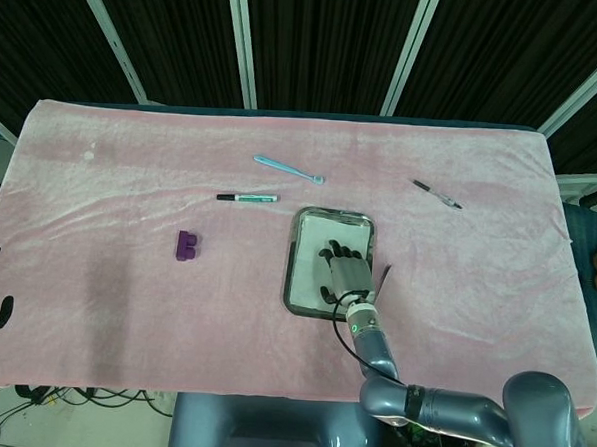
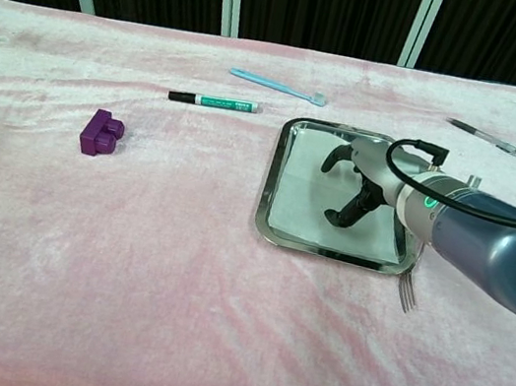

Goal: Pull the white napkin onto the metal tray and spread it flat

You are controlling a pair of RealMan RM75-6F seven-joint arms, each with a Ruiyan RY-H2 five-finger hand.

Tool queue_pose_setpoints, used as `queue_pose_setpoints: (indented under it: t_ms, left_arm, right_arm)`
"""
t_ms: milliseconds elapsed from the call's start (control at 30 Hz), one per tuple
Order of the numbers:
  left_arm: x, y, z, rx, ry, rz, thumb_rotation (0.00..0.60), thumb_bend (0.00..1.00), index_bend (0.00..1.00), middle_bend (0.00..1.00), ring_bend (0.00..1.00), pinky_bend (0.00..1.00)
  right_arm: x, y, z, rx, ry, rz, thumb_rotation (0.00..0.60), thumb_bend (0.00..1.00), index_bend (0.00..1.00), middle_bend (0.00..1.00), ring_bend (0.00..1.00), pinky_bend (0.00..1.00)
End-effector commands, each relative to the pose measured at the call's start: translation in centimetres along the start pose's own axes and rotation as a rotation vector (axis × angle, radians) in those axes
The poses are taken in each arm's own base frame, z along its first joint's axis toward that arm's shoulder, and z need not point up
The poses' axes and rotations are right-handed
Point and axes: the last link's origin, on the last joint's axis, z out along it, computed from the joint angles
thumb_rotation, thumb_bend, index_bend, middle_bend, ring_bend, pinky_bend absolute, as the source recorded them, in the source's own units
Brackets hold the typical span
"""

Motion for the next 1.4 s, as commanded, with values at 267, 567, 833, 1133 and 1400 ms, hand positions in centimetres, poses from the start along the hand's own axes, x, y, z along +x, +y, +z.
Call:
queue_pose_setpoints:
  t_ms: [267,567,833,1133,1400]
  left_arm:
    - [0.0,0.1,0.0,-0.001,0.001,0.0,0.6,0.4,0.15,0.05,0.0,0.0]
    - [0.0,0.0,-0.1,0.0,0.002,0.0,0.6,0.4,0.15,0.05,0.0,0.0]
    - [0.0,0.1,0.0,0.0,0.002,0.0,0.6,0.4,0.15,0.05,0.0,0.0]
    - [0.0,0.1,0.0,0.0,0.003,0.001,0.6,0.4,0.15,0.05,0.0,0.0]
    - [0.1,0.0,0.0,0.0,0.007,0.002,0.6,0.4,0.15,0.05,0.0,0.0]
  right_arm:
    - [-0.3,0.5,-0.1,0.032,-0.037,-0.061,0.6,0.31,0.24,0.07,0.13,0.16]
    - [-0.1,0.7,0.3,0.06,-0.044,-0.089,0.6,0.31,0.24,0.07,0.13,0.16]
    - [0.3,1.5,0.6,0.067,-0.048,-0.129,0.6,0.31,0.24,0.07,0.13,0.16]
    - [1.2,1.4,0.1,0.105,-0.018,-0.116,0.6,0.31,0.24,0.07,0.13,0.16]
    - [3.5,2.0,-1.4,0.169,0.072,-0.101,0.6,0.3,0.23,0.07,0.11,0.17]
